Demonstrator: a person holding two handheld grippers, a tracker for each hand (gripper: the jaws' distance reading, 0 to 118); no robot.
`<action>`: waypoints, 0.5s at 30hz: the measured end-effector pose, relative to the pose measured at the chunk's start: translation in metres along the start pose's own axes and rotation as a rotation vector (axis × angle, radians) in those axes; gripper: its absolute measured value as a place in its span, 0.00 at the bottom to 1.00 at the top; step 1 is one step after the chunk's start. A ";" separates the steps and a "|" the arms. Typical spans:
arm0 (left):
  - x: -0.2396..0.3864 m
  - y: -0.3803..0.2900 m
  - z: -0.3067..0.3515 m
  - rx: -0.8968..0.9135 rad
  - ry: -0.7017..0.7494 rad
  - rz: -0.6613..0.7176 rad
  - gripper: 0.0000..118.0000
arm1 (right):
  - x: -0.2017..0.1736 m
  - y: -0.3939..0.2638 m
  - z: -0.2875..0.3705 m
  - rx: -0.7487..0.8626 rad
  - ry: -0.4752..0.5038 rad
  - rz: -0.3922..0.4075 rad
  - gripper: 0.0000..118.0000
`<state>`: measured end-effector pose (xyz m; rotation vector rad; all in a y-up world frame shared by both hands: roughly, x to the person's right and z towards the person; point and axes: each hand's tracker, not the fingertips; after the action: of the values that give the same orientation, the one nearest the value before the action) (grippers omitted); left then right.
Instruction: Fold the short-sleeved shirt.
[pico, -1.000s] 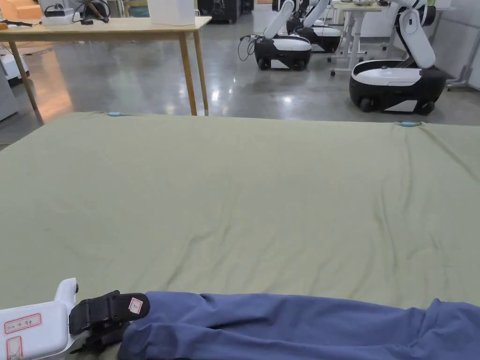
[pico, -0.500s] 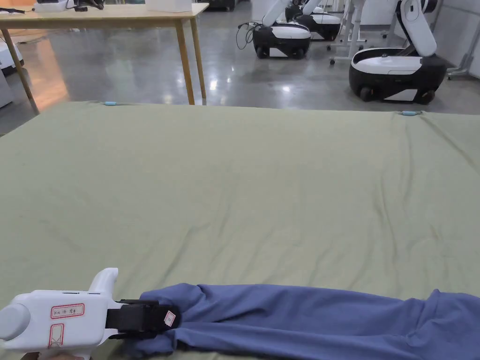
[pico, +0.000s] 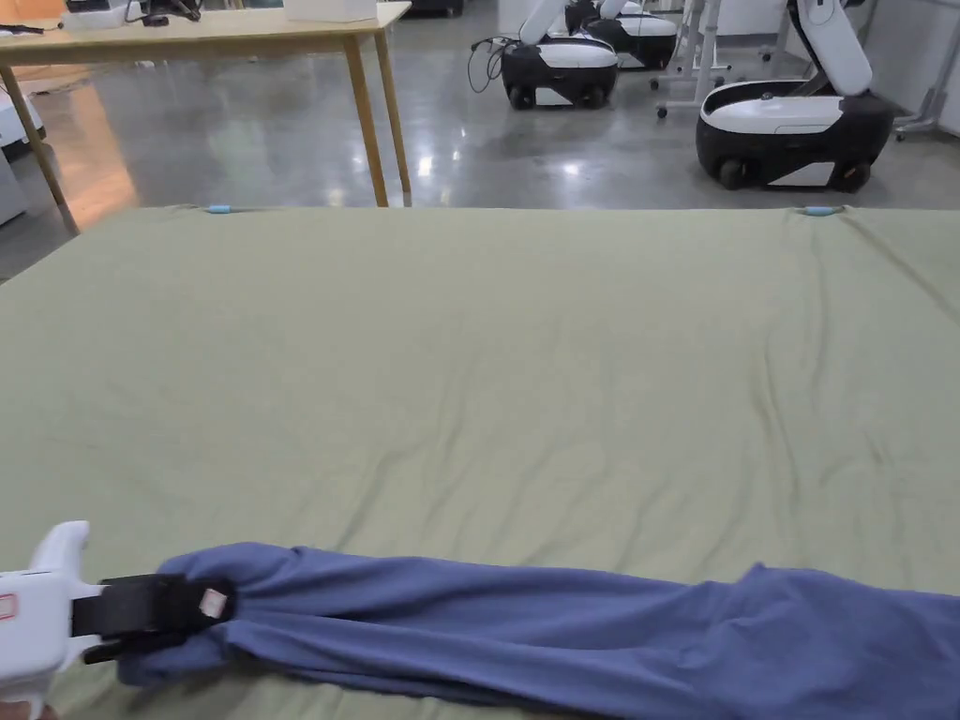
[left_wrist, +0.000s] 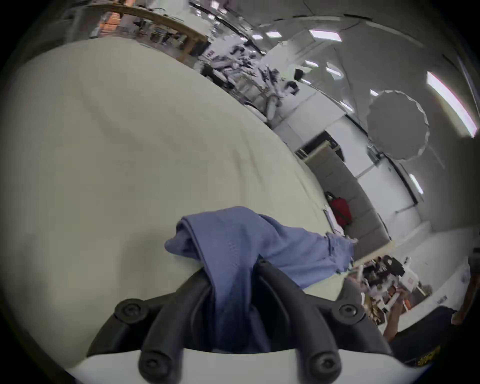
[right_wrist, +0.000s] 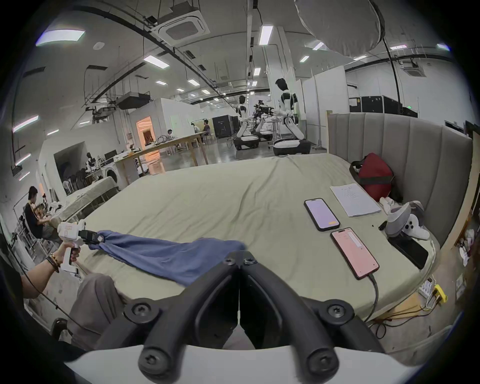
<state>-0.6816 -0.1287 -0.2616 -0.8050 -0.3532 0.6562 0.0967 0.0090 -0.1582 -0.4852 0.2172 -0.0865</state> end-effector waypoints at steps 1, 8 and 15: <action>-0.006 0.001 0.011 0.015 0.037 0.008 0.09 | -0.001 0.000 0.000 0.002 0.006 -0.005 0.01; 0.042 0.006 0.034 0.013 -0.007 -0.079 0.09 | -0.004 -0.002 -0.005 0.006 0.029 -0.003 0.01; 0.146 0.009 -0.006 -0.042 -0.030 -0.106 0.09 | -0.003 -0.004 -0.005 0.027 0.093 -0.009 0.01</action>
<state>-0.5728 -0.0309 -0.2648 -0.8117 -0.4353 0.5637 0.0921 0.0035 -0.1601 -0.4557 0.3043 -0.1210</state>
